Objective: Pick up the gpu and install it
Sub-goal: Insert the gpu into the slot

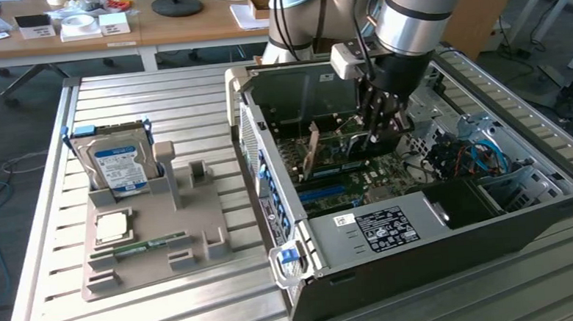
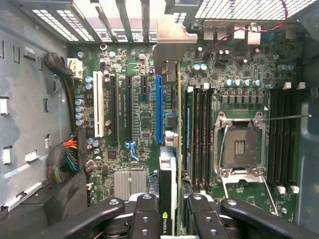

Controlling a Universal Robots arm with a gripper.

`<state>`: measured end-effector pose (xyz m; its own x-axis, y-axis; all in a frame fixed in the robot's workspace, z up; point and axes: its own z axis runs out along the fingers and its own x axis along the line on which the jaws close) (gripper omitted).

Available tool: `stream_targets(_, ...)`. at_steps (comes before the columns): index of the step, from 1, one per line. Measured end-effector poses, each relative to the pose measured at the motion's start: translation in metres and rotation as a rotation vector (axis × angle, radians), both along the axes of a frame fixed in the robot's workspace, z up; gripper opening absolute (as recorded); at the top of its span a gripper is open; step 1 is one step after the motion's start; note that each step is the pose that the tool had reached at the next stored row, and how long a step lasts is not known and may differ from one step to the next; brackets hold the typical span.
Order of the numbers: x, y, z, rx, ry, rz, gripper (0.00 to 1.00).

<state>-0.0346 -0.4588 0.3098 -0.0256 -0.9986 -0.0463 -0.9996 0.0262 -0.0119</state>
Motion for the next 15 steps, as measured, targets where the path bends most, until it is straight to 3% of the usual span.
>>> stream_targets(15, -0.0035, -0.0017, -0.0049, -0.0001, 0.0000, 0.000, 0.27)
